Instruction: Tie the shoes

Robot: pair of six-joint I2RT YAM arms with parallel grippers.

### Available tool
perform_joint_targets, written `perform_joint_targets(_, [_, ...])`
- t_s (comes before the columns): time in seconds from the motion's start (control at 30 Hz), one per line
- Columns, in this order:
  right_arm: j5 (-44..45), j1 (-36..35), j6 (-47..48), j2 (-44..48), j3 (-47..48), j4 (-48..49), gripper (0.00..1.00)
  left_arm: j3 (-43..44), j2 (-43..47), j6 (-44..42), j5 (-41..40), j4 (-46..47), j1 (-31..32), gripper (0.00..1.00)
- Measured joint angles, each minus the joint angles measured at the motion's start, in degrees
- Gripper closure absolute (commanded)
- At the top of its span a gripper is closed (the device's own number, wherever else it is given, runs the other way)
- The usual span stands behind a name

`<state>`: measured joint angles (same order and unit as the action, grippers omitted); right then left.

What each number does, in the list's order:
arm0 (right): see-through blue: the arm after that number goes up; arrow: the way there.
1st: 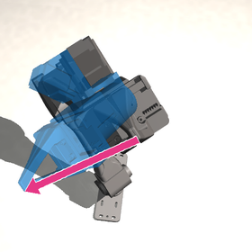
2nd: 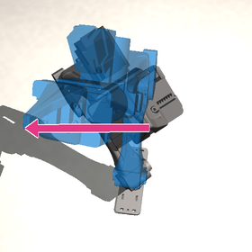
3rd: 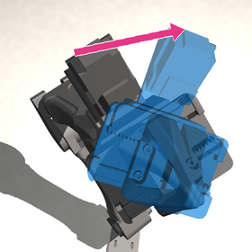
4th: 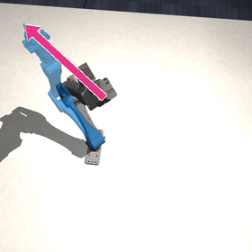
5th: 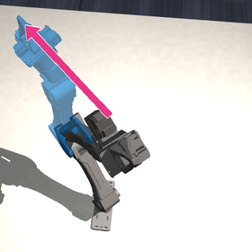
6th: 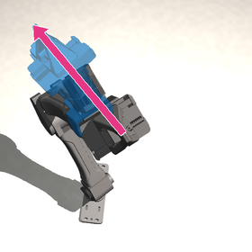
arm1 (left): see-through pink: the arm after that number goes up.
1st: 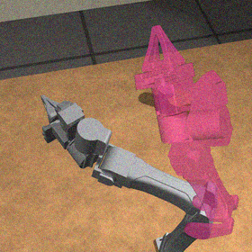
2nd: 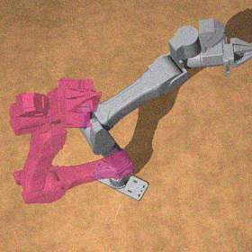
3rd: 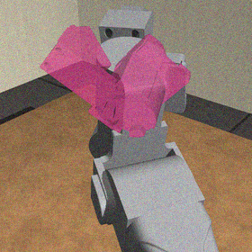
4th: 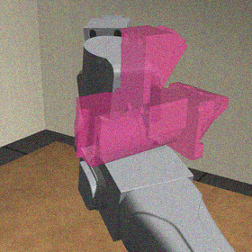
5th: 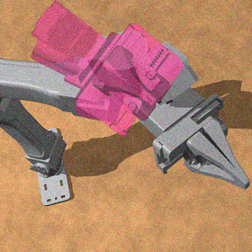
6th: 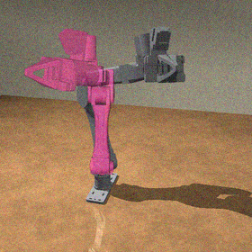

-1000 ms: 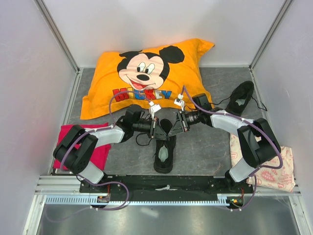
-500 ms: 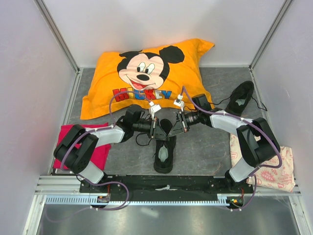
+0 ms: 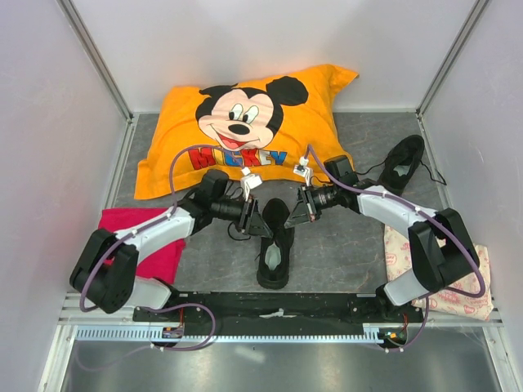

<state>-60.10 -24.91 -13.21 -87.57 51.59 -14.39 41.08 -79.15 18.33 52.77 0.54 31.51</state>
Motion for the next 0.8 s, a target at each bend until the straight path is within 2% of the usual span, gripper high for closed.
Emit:
perform_joint_targets(0.13, [2.3, 0.0, 2.5, 0.6, 0.7, -4.1, 1.00, 1.4, 3.3, -8.1, -1.1, -7.8, -1.7, 0.55])
perform_joint_targets(0.43, [8.0, 0.0, 8.3, 3.6, 6.4, -12.0, 1.00, 3.9, 9.3, -41.1, -7.6, -22.2, -3.6, 0.52])
perform_joint_targets(0.6, [10.5, 0.0, 10.8, 3.8, 9.1, -15.4, 1.00, 3.9, 5.1, -57.2, -10.8, -25.5, -3.4, 0.53])
perform_joint_targets(0.8, [12.7, 0.0, 13.3, 4.5, 10.1, -18.7, 1.00, 3.9, -2.1, -69.2, -14.6, -26.1, -2.8, 0.52])
